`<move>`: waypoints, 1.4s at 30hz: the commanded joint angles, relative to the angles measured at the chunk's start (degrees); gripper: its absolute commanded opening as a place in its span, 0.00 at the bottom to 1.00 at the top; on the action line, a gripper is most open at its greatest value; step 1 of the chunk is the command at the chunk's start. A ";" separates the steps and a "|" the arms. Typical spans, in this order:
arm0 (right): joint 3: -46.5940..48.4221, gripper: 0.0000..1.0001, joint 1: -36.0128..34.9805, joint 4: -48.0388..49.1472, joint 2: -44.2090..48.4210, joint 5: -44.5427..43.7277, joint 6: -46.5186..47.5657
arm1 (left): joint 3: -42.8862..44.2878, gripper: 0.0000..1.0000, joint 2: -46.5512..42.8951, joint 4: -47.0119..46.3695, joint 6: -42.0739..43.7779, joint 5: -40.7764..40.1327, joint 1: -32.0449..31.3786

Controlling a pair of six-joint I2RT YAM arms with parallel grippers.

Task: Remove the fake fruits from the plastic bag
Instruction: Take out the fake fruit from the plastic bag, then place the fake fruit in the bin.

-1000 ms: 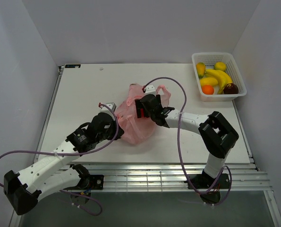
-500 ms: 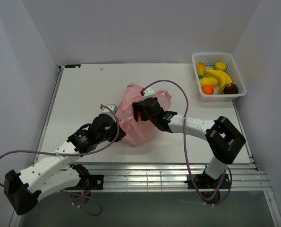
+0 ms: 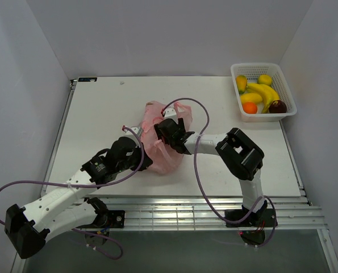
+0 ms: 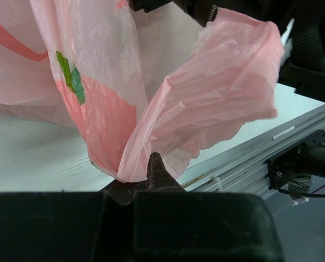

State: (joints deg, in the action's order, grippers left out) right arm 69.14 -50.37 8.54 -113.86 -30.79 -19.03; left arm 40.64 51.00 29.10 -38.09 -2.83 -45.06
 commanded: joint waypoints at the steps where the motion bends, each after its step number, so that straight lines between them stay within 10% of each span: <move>1: 2.93 0.92 0.71 5.25 -2.58 -2.70 1.18 | -0.74 0.00 -0.99 -0.98 0.65 1.95 0.06; 5: -0.92 1.00 0.71 11.05 -0.75 -2.88 2.50 | -0.74 0.00 -1.08 -0.89 0.47 1.95 0.06; 10: -5.07 0.71 0.71 12.13 6.79 -0.96 4.96 | 0.05 0.00 -1.17 -0.45 0.03 -0.24 0.06; 19: -11.04 0.54 0.71 -7.11 26.66 21.26 6.81 | 3.30 0.00 0.85 -0.63 -2.17 -9.29 0.23; 28: -11.50 0.45 3.95 -22.94 46.79 16.29 5.32 | 8.57 0.00 7.70 -4.76 3.27 -12.46 0.41; 35: -5.35 0.44 24.77 -23.30 51.90 21.38 6.45 | 11.39 0.00 12.36 -8.09 8.98 -9.57 0.94; 42: 7.63 0.49 49.28 -23.21 30.68 24.37 9.62 | 12.53 0.00 13.77 -7.92 12.24 -7.54 1.02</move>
State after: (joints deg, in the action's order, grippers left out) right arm 70.94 -7.49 -13.67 -73.78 -8.05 -11.68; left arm 50.83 65.39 21.96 -28.51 -11.51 -44.34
